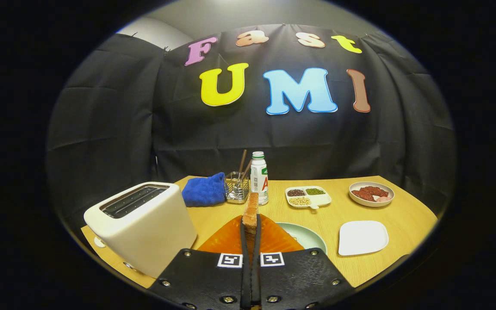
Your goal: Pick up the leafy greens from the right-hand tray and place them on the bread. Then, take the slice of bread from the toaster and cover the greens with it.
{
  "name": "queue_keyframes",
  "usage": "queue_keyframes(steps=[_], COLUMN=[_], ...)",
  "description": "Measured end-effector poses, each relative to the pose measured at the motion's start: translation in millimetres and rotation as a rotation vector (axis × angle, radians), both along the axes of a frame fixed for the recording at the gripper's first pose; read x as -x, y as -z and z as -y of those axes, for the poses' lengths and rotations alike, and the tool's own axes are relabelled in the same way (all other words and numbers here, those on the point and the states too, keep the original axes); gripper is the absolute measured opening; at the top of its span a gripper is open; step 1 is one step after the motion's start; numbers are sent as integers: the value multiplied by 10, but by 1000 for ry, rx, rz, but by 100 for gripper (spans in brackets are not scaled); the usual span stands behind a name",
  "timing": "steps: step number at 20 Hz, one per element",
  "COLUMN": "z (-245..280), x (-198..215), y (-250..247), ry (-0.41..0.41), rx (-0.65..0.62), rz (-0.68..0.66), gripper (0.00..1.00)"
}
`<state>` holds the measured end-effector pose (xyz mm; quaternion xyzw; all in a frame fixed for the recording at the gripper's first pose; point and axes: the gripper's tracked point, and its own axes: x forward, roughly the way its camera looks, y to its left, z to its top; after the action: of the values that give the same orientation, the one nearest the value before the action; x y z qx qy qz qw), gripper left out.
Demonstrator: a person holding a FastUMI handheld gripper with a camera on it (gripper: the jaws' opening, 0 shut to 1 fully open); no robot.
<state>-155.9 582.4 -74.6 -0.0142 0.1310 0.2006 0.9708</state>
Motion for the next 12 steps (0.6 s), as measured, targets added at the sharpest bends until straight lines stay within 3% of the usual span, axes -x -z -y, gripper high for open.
queue_keyframes(steps=[12], z=[-46], x=[-13], y=[212], ry=[-31], rx=[10], rz=[-42], gripper=[1])
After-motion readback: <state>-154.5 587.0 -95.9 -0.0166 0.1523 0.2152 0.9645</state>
